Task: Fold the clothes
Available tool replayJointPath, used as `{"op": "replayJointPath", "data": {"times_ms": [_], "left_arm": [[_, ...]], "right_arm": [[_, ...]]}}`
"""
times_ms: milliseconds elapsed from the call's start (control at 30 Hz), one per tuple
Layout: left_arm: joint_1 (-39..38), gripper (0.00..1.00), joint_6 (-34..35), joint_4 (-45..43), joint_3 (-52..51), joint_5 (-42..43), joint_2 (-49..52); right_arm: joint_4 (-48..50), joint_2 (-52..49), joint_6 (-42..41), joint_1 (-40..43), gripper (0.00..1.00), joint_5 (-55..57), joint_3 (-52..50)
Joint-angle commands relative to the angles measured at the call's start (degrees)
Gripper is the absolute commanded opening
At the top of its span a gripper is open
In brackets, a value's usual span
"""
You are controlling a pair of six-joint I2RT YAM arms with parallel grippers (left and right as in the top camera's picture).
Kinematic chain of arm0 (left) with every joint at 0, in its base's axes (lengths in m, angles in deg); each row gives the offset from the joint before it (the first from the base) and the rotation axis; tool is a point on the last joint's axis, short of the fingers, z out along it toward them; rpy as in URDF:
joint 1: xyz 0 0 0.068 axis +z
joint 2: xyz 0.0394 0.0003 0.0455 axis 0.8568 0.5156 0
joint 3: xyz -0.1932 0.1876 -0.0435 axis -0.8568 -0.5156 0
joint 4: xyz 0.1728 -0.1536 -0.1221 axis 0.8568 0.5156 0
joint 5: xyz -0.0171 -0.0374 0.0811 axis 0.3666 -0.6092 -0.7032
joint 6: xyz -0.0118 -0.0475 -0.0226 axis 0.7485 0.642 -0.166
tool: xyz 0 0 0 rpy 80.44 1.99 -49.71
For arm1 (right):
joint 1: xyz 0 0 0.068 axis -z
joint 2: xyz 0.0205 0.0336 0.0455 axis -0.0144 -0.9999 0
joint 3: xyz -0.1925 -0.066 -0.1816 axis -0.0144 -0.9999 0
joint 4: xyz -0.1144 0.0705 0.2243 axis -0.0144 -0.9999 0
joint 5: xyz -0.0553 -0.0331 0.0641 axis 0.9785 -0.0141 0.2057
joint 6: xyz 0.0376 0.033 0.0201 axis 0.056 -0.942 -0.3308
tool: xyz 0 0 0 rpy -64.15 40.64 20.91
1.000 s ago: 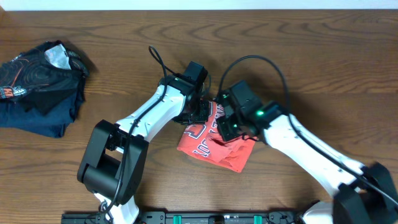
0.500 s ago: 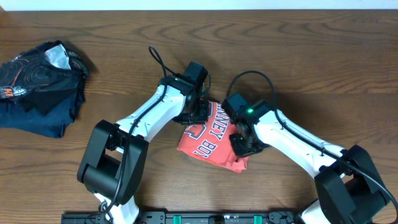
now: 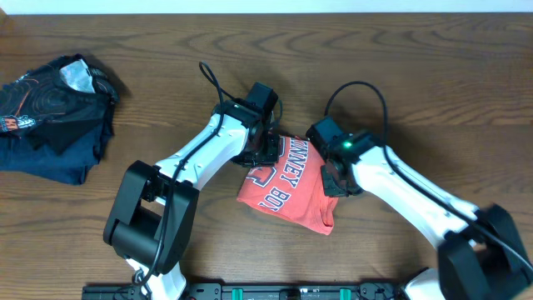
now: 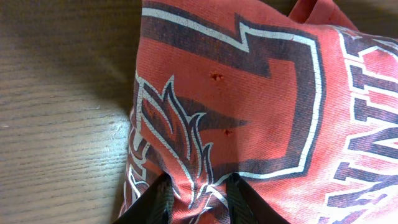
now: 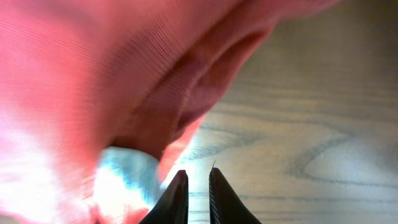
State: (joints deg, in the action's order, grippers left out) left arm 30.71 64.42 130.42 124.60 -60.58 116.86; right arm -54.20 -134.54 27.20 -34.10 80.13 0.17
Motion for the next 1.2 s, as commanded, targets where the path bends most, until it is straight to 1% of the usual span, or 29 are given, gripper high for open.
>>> {"op": "replayJointPath", "data": {"times_ms": [0, 67, 167, 233, 300, 333, 367, 500, 600, 700, 833, 1000, 1167], "left_arm": [[0.1, 0.31, -0.5, 0.3, -0.5, -2.7, -0.4], [0.5, 0.31, -0.5, 0.3, -0.2, -5.3, -1.9], [1.5, 0.31, -0.5, -0.5, 0.6, -9.2, -4.2], [2.1, 0.32, -0.5, -1.7, 0.7, -9.3, -5.4], [2.4, 0.35, -0.5, -2.5, 0.7, -9.3, -5.9], [2.5, 0.35, -0.4, -2.5, 0.7, -8.9, -5.9], [2.5, 0.36, -0.1, -2.4, 0.7, -7.8, -5.9], [2.4, 0.36, -0.1, -1.7, 0.6, 3.0, -5.9], [2.3, 0.36, -0.1, -0.9, 0.6, 7.4, -5.9], [1.8, 0.36, -0.1, 1.4, 0.6, 8.1, -5.9], [0.4, 0.36, -0.1, 3.6, -1.0, 8.0, -5.8], [-1.5, 0.36, 0.5, 1.1, -6.0, 7.2, -5.2], [-1.8, 0.36, 0.8, -2.3, -10.7, 5.8, -4.9]], "right_arm": [[1.4, 6.3, -0.9, 0.9, 0.14, 0.9, 1.0], [2.7, 7.9, -0.2, 1.5, 0.15, 0.8, 1.0], [4.1, 8.1, 1.2, 2.5, 0.15, -0.7, 1.0], [5.3, 7.4, 2.9, 3.0, 0.15, -2.9, 0.9], [6.8, 6.4, 4.4, 3.1, 0.15, -3.7, 0.9], [7.6, 5.8, 5.2, 3.1, 0.15, -3.7, 0.9], [9.1, 4.9, 6.4, 3.1, 0.15, -3.6, 0.9], [15.3, 0.9, 9.0, 4.0, 0.15, -3.7, 0.9], [17.0, -2.9, 9.0, 4.8, 0.14, -4.6, 0.9], [16.2, -6.3, 9.0, 5.0, 0.13, -6.9, 0.9], [12.0, -10.3, 9.0, 4.4, 0.11, -10.1, 0.9], [7.4, -11.2, 8.7, 3.8, 0.11, -11.6, 0.9], [7.0, -11.1, 8.2, 3.8, 0.11, -11.6, 0.9]]}}
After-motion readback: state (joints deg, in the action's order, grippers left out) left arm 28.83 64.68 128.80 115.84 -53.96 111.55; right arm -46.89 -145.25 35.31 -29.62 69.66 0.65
